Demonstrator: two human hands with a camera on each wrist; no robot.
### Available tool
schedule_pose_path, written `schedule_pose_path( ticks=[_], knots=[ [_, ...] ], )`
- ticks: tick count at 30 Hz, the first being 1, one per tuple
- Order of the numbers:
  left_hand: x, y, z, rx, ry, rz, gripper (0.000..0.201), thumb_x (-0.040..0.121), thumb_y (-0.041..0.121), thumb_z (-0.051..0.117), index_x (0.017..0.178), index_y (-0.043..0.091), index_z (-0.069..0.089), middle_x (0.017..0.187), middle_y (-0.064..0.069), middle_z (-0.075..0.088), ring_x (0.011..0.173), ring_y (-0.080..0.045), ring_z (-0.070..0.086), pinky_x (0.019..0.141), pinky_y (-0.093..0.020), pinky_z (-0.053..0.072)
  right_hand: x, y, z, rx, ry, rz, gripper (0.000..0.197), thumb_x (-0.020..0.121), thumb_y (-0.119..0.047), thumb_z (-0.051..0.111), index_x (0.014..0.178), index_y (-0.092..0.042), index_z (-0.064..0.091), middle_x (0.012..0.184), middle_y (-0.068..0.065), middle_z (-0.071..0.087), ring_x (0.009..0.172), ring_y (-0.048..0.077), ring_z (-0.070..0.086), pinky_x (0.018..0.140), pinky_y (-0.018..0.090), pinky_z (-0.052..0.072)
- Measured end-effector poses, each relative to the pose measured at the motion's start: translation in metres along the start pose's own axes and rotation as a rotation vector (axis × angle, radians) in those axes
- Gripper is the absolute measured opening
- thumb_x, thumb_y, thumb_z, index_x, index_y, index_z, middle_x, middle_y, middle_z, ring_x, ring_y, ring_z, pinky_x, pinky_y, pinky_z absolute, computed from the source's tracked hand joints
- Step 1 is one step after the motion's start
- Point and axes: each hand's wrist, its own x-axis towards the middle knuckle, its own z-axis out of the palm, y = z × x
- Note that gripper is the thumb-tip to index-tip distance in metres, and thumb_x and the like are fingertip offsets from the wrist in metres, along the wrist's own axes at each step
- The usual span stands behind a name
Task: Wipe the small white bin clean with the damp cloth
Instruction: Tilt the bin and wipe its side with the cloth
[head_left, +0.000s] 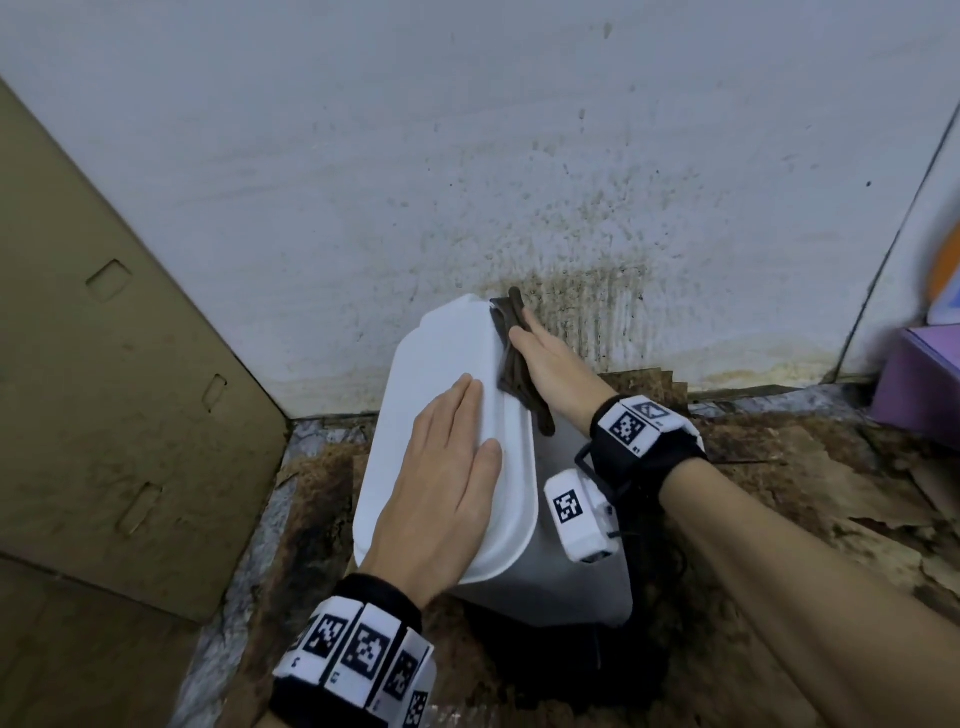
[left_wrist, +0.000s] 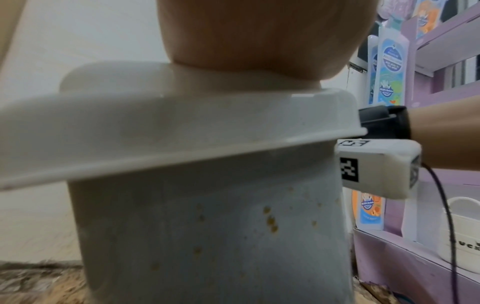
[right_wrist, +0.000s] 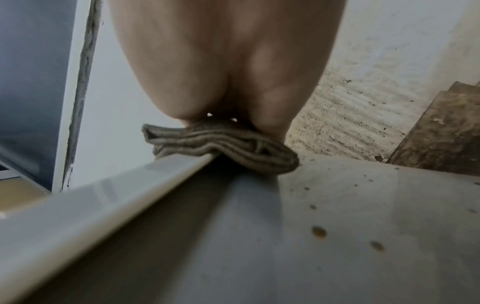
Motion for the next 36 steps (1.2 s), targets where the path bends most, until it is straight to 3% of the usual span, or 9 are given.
schedule_pose_path(
  ticks=[2, 4, 7, 11, 14, 19, 23, 31, 36],
  knots=[
    [-0.001, 0.000, 0.001, -0.001, -0.002, -0.003, 0.059, 0.107, 0.043, 0.024, 0.162, 0.026, 0.013, 0.167, 0.019, 0.008, 0.149, 0.009, -0.001, 0.118, -0.010, -0.002, -0.006, 0.003, 0.002, 0.016, -0.008, 0.000, 0.064, 0.101, -0.060, 0.025, 0.158, -0.040, 0.006, 0.156, -0.004, 0.039, 0.133, 0.023, 0.047, 0.101, 0.037, 0.035],
    [-0.001, 0.000, 0.002, 0.002, -0.001, 0.001, 0.060, 0.106, 0.043, 0.024, 0.162, 0.025, 0.014, 0.167, 0.018, 0.009, 0.150, 0.009, -0.001, 0.119, -0.011, -0.002, -0.017, 0.007, 0.004, 0.069, -0.017, -0.009, 0.064, 0.103, -0.058, 0.025, 0.159, -0.037, 0.003, 0.166, -0.012, 0.016, 0.150, 0.013, 0.023, 0.118, 0.035, 0.021],
    [0.000, 0.001, 0.004, 0.008, -0.003, 0.014, 0.057, 0.109, 0.040, 0.026, 0.162, 0.024, 0.015, 0.167, 0.016, 0.010, 0.150, 0.007, 0.000, 0.120, -0.013, -0.001, -0.043, 0.013, 0.014, 0.134, -0.017, -0.021, 0.064, 0.104, -0.058, 0.026, 0.159, -0.038, -0.001, 0.166, -0.019, 0.004, 0.151, 0.003, 0.011, 0.124, 0.034, 0.012],
    [0.000, 0.001, 0.006, 0.071, 0.011, 0.064, 0.057, 0.108, 0.034, 0.024, 0.161, 0.015, 0.018, 0.168, 0.005, 0.015, 0.152, -0.001, 0.006, 0.121, -0.015, -0.001, -0.082, 0.025, 0.040, 0.323, 0.064, -0.063, 0.055, 0.106, -0.052, 0.029, 0.156, -0.049, 0.006, 0.161, -0.029, 0.011, 0.139, -0.012, 0.019, 0.122, 0.030, 0.016],
    [0.000, 0.001, 0.006, 0.096, 0.014, 0.085, 0.057, 0.107, 0.032, 0.024, 0.161, 0.012, 0.019, 0.168, 0.001, 0.016, 0.153, -0.004, 0.007, 0.122, -0.017, 0.000, -0.111, 0.035, 0.058, 0.431, 0.095, -0.092, 0.051, 0.105, -0.055, 0.029, 0.152, -0.057, 0.010, 0.158, -0.036, 0.016, 0.144, -0.013, 0.019, 0.124, 0.037, 0.017],
    [0.000, -0.004, 0.005, 0.070, 0.015, 0.046, 0.061, 0.105, 0.039, 0.021, 0.161, 0.016, 0.016, 0.168, 0.006, 0.013, 0.153, -0.001, 0.004, 0.120, -0.014, -0.002, -0.148, 0.031, 0.087, 0.410, 0.198, -0.124, 0.053, 0.105, -0.052, 0.025, 0.156, -0.047, 0.011, 0.159, -0.034, 0.016, 0.145, -0.014, 0.015, 0.124, 0.032, 0.017],
    [0.002, -0.005, 0.003, 0.032, 0.004, 0.020, 0.062, 0.104, 0.040, 0.022, 0.161, 0.018, 0.018, 0.168, 0.008, 0.014, 0.152, 0.001, 0.004, 0.120, -0.013, -0.001, -0.138, 0.031, 0.088, 0.373, 0.244, -0.141, 0.050, 0.108, -0.044, 0.025, 0.157, -0.043, 0.014, 0.160, -0.031, 0.018, 0.146, -0.012, 0.015, 0.125, 0.034, 0.017],
    [0.001, -0.007, 0.000, 0.049, -0.028, 0.020, 0.063, 0.104, 0.043, 0.020, 0.162, 0.019, 0.012, 0.168, 0.011, 0.008, 0.150, 0.005, -0.002, 0.117, -0.010, -0.006, -0.069, 0.021, 0.048, 0.370, 0.045, -0.060, 0.055, 0.106, -0.048, 0.030, 0.156, -0.048, 0.007, 0.162, -0.027, 0.010, 0.146, -0.004, 0.018, 0.125, 0.040, 0.016],
    [0.002, -0.002, -0.001, 0.102, -0.022, 0.052, 0.062, 0.105, 0.038, 0.020, 0.162, 0.014, 0.013, 0.169, 0.003, 0.009, 0.152, -0.002, 0.000, 0.117, -0.010, -0.008, -0.060, 0.022, 0.042, 0.403, 0.035, -0.064, 0.056, 0.107, -0.047, 0.031, 0.157, -0.046, 0.006, 0.163, -0.026, 0.007, 0.147, -0.004, 0.015, 0.125, 0.039, 0.015]
  ],
)
